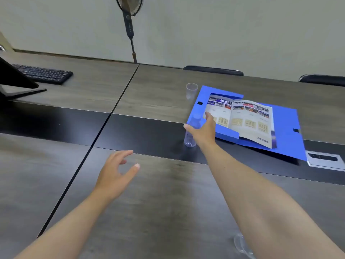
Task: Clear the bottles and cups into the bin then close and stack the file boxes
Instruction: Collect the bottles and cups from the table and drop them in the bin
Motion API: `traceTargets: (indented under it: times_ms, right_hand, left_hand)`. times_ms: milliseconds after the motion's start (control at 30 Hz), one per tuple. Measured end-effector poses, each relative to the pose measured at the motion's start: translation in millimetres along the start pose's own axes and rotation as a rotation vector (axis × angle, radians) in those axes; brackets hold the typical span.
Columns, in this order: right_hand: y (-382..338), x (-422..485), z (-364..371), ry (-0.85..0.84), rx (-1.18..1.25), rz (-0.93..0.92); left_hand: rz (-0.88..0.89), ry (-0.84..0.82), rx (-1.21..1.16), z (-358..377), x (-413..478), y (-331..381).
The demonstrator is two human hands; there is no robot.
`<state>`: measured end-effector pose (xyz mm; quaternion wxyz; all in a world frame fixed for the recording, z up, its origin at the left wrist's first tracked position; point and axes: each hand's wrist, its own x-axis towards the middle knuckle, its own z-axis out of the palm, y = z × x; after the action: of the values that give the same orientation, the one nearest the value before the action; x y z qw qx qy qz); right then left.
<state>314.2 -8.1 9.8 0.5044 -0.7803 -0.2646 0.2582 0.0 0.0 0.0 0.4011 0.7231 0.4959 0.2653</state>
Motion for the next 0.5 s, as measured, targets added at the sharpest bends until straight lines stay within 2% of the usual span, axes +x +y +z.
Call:
traceTargets:
  times_ms: [233, 333, 500]
  right_hand:
    - [10, 6, 15, -0.003, -0.114, -0.018]
    - [6, -17, 3, -0.04, -0.089, -0.078]
    - [-12, -78, -28, -0.166, 0.049, -0.113]
  left_hand:
    - [-0.063, -0.037, 0.01, 1, 5, -12]
    - [-0.036, -0.071, 0.043, 1, 4, 1]
    - [0.106, -0.15, 0.124, 11, -1, 50]
